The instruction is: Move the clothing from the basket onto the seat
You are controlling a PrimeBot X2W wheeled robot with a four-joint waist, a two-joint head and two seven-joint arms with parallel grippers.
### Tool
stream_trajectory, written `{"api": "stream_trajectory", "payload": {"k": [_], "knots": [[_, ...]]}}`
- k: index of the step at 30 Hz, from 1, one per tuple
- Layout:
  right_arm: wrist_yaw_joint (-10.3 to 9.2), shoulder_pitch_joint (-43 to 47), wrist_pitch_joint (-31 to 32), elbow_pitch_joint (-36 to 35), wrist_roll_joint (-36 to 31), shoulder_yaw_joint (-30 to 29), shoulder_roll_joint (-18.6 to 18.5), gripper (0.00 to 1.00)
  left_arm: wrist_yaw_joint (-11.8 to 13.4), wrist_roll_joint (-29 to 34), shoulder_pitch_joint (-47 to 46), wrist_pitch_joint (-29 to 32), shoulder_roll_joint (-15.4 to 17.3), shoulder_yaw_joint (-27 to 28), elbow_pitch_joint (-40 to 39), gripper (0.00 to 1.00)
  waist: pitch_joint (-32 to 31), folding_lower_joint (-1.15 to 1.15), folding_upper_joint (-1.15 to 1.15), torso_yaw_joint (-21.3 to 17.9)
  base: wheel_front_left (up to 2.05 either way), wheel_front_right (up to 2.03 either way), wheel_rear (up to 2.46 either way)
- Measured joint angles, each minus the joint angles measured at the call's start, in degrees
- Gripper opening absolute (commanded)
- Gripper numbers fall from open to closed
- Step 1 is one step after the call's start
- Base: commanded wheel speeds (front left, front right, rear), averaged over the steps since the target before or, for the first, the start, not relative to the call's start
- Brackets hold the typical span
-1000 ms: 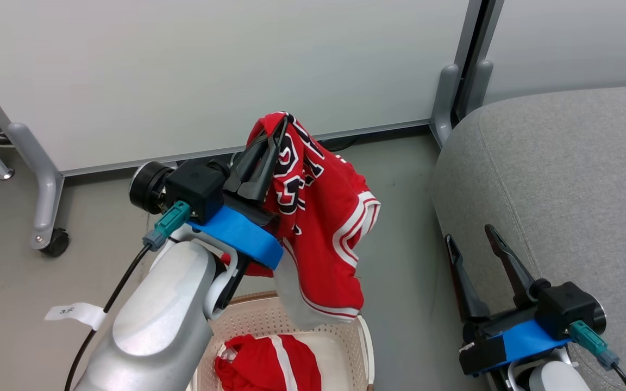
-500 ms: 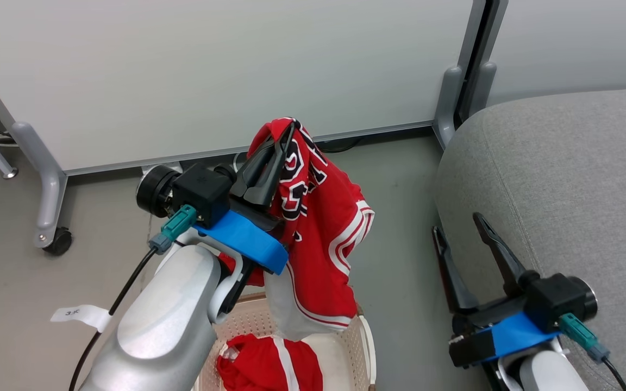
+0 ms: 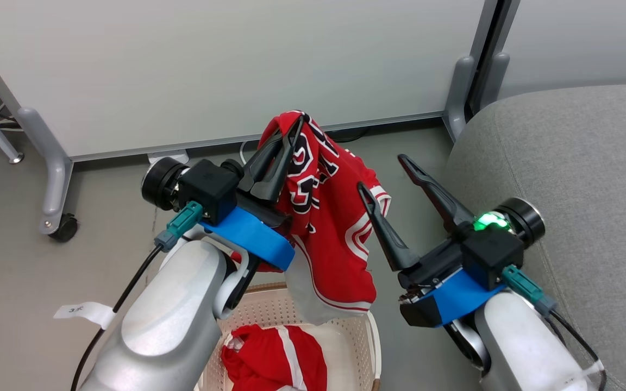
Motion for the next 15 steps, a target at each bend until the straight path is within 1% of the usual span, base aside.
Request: {"api": "stream_trajectory", "payload": {"k": [5,15], "knots": [[0.0,-3.9,0.0,3.0,-1.2,2.2,-0.1,1.0,0.0,0.3,-0.7,0.0,-0.3,-0.3,-0.5,0.0,0.9,0.0,0.0,0.6,0.0,0.0,0.0],[0.0,-11.6,0.0,16.3,-2.4,5.4,-0.1,1.0,0.0,1.6,-1.7,0.0,-1.5,-1.7,-2.0,0.0,2.9,0.0,0.0,2.4,0.0,0.0,0.0]]}}
